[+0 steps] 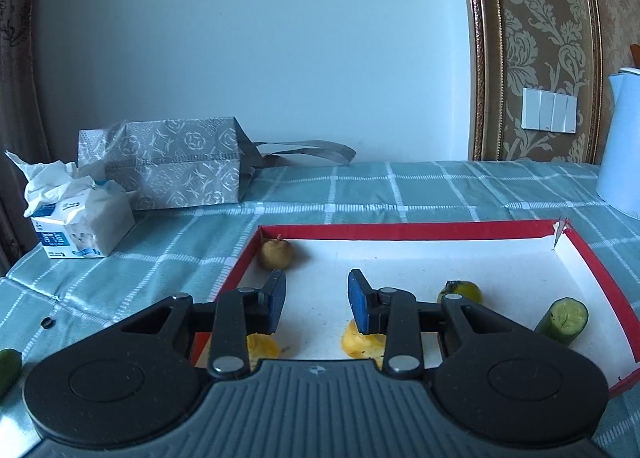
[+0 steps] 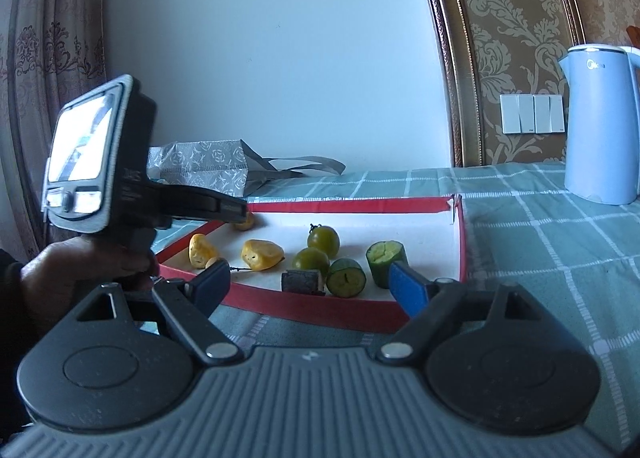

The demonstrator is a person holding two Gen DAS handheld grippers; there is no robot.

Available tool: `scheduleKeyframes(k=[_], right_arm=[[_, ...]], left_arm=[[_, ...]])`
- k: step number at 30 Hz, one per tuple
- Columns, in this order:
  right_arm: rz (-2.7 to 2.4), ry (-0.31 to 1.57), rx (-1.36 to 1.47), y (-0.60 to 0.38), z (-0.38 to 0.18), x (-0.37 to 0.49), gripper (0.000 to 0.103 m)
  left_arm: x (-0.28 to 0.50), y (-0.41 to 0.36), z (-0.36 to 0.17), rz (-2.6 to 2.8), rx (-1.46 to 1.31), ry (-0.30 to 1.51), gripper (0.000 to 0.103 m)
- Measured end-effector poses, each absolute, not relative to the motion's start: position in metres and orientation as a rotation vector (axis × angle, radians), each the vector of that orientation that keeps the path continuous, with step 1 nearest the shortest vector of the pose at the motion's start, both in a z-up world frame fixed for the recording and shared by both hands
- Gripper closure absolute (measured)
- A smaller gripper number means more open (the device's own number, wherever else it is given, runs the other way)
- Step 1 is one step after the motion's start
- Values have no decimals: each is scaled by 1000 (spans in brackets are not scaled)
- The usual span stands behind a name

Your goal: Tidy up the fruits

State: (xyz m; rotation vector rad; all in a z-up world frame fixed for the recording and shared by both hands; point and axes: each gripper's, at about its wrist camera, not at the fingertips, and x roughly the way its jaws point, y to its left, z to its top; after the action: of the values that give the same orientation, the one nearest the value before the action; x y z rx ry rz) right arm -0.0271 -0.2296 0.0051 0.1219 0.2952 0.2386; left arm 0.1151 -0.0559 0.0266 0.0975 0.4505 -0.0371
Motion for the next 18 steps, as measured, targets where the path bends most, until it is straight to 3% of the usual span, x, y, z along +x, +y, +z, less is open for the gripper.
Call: scheduleKeyframes(k=[5,6,9,10,18], right_arm=[[239,295,118,-229,5,-26,18],[239,293,116,-228,5,-26,18],[238,292,113,-228,5,-27,18],[237,292,111,-228,5,-26,18],[227,283,104,-230,5,-26,18]], left_arm=[[121,-59,23,-46,102,450,69],[120,-59,23,-38,107,442,64],[119,-59,23,-21,100,411,25],[118,-58,23,-24,93,402,22],[110,-41,36,-45,34,397,22]])
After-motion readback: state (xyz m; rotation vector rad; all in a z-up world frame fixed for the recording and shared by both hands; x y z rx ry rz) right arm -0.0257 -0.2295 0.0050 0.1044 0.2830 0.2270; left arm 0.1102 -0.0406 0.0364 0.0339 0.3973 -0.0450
